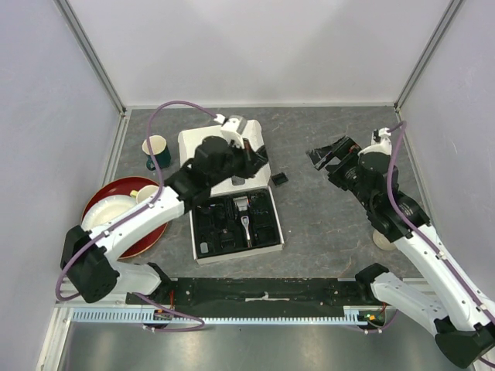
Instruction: Sort the hair-cutting tools
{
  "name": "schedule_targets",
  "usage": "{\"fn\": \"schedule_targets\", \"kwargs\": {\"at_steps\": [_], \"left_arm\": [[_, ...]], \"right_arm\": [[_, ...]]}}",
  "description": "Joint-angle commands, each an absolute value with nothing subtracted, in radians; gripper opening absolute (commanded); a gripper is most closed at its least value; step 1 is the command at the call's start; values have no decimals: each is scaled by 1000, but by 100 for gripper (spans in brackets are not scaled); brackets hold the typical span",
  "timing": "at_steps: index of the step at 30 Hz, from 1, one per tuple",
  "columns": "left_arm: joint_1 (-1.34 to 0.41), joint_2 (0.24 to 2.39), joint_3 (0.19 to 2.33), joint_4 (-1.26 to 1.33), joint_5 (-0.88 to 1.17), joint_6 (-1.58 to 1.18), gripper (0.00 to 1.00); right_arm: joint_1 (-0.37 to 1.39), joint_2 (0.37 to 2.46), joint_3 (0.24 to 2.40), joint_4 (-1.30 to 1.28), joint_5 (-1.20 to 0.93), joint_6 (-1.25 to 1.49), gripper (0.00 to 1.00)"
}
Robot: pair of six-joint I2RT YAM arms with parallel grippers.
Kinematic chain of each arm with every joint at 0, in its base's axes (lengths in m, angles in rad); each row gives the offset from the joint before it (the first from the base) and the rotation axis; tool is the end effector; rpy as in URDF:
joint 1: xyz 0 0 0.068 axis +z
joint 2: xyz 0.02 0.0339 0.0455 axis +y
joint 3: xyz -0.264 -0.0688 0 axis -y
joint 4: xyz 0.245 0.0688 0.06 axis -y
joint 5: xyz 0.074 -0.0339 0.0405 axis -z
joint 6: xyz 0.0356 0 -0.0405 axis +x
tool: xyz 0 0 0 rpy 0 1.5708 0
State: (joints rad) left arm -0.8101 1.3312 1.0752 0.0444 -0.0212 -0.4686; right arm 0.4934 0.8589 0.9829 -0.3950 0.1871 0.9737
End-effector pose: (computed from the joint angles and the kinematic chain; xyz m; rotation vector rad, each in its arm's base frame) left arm 0.2189 -0.2289 0.3429 0.3025 1.8489 -0.8873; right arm 0.1689 0.0833 0.3740 0.5894 1.8316 0.8429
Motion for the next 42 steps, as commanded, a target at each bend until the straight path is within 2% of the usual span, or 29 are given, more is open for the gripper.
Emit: {"fn": "schedule_targets", "kwargs": {"at_steps": [1,4,16,23,42], "left_arm": [[-677,1312,1120,-310,262,-564,2],[-629,1318,1085,-339,388,-577,2],[-617,1505,976,-227,621,-643,2],[-617,1604,931,-131,661,-686,2],[-617,1655,864,-37,669,-801,2]], "right_arm": [[495,877,956,-475,221,858,97],[494,902,914,-501,198,841,96],[495,945,778,-509,133,833,96],[495,979,782,-502,126,824,96],[495,992,741,-491,130,830,95]]}}
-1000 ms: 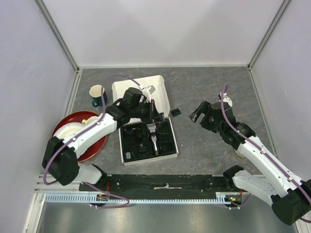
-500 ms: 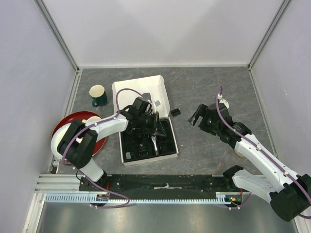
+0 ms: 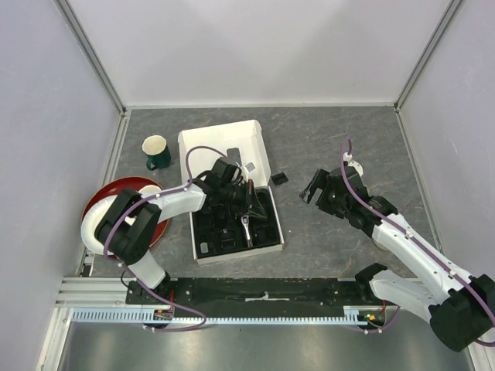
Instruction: Sort the hair-cutting tools
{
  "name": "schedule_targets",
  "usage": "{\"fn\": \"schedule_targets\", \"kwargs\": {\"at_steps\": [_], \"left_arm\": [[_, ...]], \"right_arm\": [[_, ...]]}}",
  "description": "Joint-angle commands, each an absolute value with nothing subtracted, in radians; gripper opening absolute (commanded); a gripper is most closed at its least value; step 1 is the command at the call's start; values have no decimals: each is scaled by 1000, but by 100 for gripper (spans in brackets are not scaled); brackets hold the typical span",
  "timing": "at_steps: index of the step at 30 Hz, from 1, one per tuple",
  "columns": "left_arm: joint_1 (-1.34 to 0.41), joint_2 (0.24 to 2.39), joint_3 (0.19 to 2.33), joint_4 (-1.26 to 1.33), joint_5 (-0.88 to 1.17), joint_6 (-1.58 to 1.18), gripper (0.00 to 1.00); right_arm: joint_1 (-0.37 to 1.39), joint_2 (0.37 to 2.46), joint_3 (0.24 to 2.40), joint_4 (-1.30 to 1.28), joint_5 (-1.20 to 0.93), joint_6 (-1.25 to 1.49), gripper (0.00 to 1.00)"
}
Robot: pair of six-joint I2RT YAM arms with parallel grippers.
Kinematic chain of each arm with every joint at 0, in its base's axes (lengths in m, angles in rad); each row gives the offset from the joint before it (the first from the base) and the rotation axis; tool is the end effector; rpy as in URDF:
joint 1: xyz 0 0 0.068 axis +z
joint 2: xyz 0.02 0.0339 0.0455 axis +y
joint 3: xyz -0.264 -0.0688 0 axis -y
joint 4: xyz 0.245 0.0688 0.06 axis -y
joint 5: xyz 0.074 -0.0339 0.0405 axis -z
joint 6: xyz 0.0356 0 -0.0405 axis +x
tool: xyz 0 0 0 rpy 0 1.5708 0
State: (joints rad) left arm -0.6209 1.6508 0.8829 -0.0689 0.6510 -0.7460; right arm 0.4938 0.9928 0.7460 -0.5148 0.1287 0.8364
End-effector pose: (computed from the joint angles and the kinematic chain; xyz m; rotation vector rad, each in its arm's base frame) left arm 0.2539 -0.2081 0.1737 0.1777 2.6692 -1.3382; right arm 0.1845 0.0941 0.2575 0.4707 2.3352 0.5086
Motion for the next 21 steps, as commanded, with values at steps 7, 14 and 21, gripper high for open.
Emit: {"fn": "schedule_targets", "kwargs": {"at_steps": [7,14,21], "left_arm": [[-617,1640,835,-35,647,-814,2],[-617,1588,836,-64,611,-815,2],[-617,1612,831,-40,623,-825,2]], "right_arm": [[495,999,735,-489,132,833,95],[495,1000,733,-485,133,836,95],[495,1012,732,-480,124,838,95]]}}
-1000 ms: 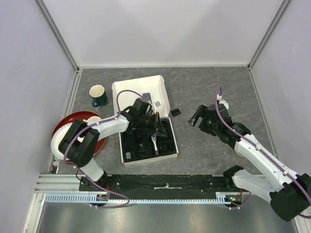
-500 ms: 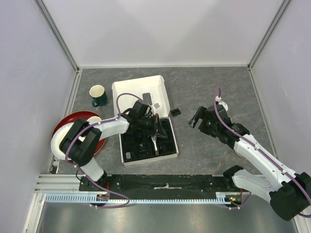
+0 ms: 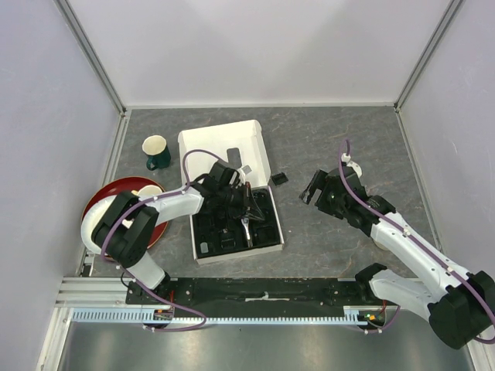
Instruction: Sort the hair-cutting tools
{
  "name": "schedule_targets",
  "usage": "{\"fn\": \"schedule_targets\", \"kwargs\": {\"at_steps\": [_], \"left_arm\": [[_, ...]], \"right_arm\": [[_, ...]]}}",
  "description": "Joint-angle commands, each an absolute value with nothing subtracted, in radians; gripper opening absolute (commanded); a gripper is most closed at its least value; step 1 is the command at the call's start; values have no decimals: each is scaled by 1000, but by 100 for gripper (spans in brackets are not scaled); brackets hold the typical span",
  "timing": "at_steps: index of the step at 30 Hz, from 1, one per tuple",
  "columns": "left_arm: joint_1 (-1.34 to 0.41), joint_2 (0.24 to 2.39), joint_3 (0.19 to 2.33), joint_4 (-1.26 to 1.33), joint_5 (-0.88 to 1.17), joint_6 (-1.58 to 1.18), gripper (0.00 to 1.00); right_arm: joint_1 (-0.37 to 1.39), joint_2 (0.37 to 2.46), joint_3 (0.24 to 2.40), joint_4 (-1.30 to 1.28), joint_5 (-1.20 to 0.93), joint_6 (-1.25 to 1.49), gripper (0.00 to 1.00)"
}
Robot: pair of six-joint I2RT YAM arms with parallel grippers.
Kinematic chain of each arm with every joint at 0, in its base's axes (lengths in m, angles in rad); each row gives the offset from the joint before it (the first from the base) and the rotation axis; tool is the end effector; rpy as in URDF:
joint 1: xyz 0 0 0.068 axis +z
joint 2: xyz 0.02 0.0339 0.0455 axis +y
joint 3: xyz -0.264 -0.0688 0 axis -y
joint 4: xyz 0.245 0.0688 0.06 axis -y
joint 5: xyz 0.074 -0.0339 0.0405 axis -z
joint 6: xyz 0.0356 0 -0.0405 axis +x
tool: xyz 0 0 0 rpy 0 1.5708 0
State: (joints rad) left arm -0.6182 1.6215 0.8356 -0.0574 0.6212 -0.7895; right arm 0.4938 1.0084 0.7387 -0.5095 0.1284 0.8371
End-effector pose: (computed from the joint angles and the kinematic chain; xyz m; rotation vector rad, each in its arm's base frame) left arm 0.2467 -0.2009 0.1694 0.0967 2.6901 -1.3122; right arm 0.1863 0.0951 0.2526 0.4730 2.3513 0.4973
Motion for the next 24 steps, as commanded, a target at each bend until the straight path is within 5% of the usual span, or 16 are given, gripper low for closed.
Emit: {"fn": "schedule_targets", "kwargs": {"at_steps": [1,15,24], "left_arm": [[-617,1618,831,-23,627,-827,2],[-617,1684,822,86,695,-864,3],[-617,1617,834,-67,559,-772,50]], "right_arm": [[495,1012,732,-479,124,839,94],[495,1006,724,-479,126,841,94],[497,1002,723,-480,124,839,94]]}}
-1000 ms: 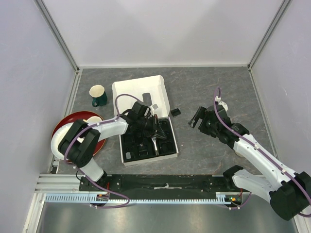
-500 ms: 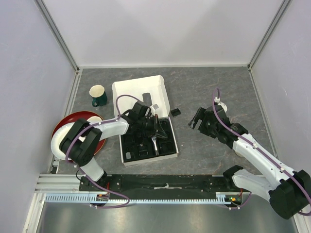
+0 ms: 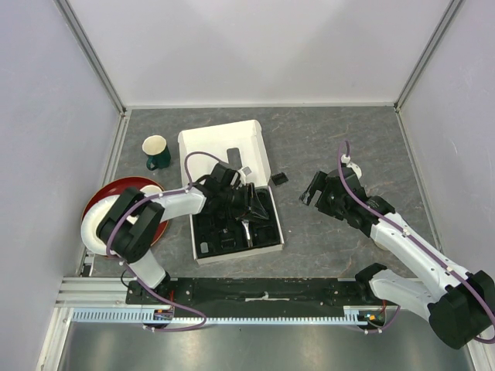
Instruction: Sort the hair-cutting tools
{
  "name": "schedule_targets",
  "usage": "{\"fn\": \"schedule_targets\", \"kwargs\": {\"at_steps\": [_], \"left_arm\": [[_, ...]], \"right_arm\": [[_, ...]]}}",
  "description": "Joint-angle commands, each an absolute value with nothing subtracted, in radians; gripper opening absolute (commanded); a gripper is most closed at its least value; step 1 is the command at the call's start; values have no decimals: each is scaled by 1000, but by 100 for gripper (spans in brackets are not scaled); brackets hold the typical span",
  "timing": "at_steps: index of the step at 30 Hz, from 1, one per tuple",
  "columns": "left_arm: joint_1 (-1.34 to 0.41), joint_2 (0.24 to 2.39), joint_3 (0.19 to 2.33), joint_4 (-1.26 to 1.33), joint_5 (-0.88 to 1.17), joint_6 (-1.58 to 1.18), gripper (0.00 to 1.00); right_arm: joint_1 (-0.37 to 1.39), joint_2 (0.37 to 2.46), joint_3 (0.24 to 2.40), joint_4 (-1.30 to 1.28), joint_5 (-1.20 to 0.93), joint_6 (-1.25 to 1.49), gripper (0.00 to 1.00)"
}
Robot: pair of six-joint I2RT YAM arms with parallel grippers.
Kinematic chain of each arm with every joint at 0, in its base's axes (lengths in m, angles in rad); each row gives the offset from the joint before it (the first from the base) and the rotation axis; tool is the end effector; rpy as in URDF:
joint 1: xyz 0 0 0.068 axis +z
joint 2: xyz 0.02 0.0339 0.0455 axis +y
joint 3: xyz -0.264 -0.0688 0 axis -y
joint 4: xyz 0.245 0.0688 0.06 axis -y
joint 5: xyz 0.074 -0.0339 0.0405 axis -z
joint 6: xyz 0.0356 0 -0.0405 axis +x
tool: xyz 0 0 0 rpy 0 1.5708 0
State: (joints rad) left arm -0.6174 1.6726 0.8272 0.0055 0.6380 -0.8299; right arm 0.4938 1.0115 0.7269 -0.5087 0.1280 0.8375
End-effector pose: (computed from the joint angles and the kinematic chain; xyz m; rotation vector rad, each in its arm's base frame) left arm 0.2509 -0.2041 0.1562 0.0526 2.7047 -1.3443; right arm 0.1858 0.0949 0.2482 0.4746 2.3643 0.4883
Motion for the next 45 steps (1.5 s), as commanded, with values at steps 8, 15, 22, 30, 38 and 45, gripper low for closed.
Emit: {"fn": "schedule_targets", "kwargs": {"at_steps": [8,15,22,30,38,45], "left_arm": [[-617,1549,876,-207,466,-695,54],[-618,1529,882,-209,445,-693,42],[-618,1546,882,-150,428,-716,35],[-618,1592,888,-152,407,-732,28],[-624,1631,910,-219,376,-716,25],[-678,1560,933,-256,244,-677,28]], "right_arm": [[495,1003,716,-476,115,842,94],[495,1000,716,-474,118,842,94],[495,1006,716,-472,117,841,93],[495,1009,709,-471,120,841,93],[495,1014,704,-466,121,842,93],[495,1006,696,-468,123,842,93]]}}
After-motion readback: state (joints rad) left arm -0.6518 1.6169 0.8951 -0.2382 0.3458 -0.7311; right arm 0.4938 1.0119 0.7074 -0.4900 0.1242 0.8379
